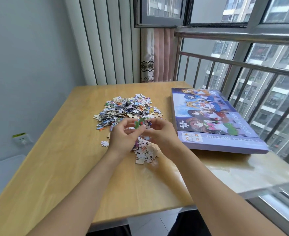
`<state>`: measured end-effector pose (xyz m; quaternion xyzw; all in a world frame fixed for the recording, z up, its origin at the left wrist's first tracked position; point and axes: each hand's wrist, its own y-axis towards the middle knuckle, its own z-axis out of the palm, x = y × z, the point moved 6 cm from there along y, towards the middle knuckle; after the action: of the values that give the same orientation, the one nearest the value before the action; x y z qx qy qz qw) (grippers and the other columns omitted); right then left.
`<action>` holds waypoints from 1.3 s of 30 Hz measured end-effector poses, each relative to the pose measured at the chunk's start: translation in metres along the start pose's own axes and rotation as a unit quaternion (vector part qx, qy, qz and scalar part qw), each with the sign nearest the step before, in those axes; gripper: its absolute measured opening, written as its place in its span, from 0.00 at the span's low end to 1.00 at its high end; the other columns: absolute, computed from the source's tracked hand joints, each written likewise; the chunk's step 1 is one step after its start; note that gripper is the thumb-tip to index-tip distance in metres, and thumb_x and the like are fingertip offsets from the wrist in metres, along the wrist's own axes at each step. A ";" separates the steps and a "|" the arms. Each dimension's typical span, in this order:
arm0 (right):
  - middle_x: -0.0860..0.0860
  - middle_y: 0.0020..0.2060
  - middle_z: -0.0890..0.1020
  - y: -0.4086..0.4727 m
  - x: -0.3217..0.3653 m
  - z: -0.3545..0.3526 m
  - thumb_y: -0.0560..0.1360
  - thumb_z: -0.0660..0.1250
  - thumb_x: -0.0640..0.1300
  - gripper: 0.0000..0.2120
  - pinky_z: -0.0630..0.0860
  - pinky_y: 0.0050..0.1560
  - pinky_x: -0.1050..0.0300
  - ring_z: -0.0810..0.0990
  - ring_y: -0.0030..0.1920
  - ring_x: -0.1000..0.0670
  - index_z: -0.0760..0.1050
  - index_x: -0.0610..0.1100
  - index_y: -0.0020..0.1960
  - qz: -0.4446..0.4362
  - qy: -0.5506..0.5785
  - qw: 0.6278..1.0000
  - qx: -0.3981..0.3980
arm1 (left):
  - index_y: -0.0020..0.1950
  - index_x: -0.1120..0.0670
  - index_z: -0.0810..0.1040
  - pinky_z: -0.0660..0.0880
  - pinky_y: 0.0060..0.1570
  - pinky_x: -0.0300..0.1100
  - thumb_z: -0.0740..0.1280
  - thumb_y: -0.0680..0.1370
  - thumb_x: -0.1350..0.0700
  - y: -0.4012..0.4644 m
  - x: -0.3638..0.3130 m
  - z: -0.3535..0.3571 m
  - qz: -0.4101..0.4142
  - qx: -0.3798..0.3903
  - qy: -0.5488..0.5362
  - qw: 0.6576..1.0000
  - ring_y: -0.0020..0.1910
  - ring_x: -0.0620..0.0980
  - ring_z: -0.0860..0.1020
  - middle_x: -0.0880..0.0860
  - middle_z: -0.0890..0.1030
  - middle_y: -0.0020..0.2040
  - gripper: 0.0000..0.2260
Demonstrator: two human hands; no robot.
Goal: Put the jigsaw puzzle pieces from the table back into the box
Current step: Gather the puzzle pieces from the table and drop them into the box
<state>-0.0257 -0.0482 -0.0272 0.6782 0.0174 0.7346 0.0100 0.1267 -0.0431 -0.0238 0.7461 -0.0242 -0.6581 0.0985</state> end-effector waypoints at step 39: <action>0.37 0.54 0.76 -0.087 0.028 -0.109 0.79 0.65 0.29 0.08 0.84 0.46 0.55 0.81 0.49 0.43 0.76 0.30 0.57 0.156 0.305 0.935 -0.091 | 0.66 0.52 0.78 0.73 0.59 0.48 0.72 0.68 0.62 -0.013 -0.024 0.125 0.301 0.210 0.403 0.838 0.60 0.55 0.73 0.50 0.77 0.63 0.25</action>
<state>-0.1371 0.0385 -0.0109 0.4115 -0.1538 0.8970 -0.0488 -0.0011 -0.0405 -0.0174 0.9043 -0.3431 -0.2161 0.1336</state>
